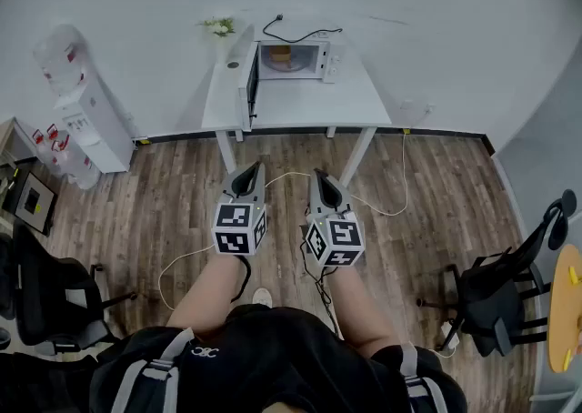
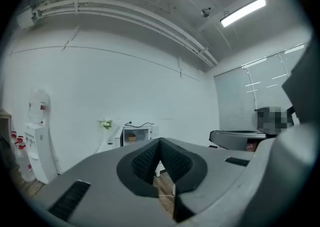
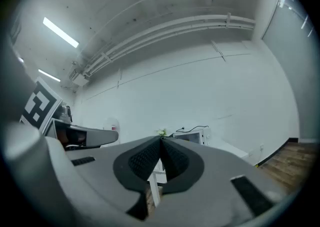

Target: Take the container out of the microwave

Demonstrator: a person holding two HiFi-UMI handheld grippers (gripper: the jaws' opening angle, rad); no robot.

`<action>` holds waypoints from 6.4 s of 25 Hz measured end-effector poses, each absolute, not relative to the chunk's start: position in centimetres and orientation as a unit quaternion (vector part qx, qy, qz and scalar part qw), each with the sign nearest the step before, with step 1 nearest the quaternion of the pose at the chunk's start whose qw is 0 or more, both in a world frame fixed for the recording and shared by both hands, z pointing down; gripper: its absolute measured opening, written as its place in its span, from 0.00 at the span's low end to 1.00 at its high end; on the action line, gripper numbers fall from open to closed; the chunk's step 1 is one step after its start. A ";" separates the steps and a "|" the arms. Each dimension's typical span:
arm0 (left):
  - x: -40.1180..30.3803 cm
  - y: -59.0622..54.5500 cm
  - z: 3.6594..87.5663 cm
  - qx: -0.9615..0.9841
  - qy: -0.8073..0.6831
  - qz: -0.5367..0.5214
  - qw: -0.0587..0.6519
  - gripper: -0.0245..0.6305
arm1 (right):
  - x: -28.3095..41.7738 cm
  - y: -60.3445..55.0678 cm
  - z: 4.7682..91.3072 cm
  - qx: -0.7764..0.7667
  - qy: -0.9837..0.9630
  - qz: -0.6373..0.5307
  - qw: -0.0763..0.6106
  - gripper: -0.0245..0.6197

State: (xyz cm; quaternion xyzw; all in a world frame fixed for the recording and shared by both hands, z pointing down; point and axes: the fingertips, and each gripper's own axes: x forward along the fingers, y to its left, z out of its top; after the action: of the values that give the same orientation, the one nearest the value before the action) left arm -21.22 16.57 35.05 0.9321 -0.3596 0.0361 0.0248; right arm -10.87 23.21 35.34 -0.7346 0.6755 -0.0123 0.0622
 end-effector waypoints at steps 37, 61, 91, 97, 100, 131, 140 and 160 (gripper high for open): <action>-17.8 -0.2 37.7 0.945 -0.320 0.048 0.039 0.06 | -6.8 7.7 37.5 -0.779 0.621 -0.005 0.085 0.05; 6.4 -19.6 39.3 0.918 -0.389 0.057 0.048 0.06 | 16.4 -14.4 38.9 -0.710 0.701 -0.025 0.067 0.05; 12.8 -38.6 45.0 0.870 -0.482 0.064 0.081 0.06 | 21.8 -40.0 48.0 -0.560 0.779 0.151 -0.239 0.05; 12.3 -40.4 48.4 0.870 -0.482 0.061 0.083 0.06 | 21.5 -45.4 53.0 -0.519 0.760 0.212 -0.328 0.05; 12.1 -41.4 50.5 0.869 -0.484 0.056 0.085 0.06 | 21.8 -48.4 55.4 -0.513 0.750 0.227 -0.350 0.08; 10.2 -46.0 57.4 0.855 -0.504 0.071 0.103 0.06 | 23.4 -68.5 64.2 -0.471 0.664 0.238 -0.531 0.26; 10.0 -46.8 57.6 0.857 -0.500 0.075 0.102 0.06 | 24.3 -70.5 64.7 -0.466 0.653 0.228 -0.552 0.29; 9.9 -46.1 55.4 0.862 -0.486 0.083 0.117 0.06 | 22.8 -66.6 66.0 -0.399 0.658 0.229 -0.596 0.14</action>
State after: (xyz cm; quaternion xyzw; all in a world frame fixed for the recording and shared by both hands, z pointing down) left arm 9.87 -46.06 55.38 0.8623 -0.4856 0.0833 0.1173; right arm 22.84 -66.65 65.96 -0.3991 0.6584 0.2290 -0.5957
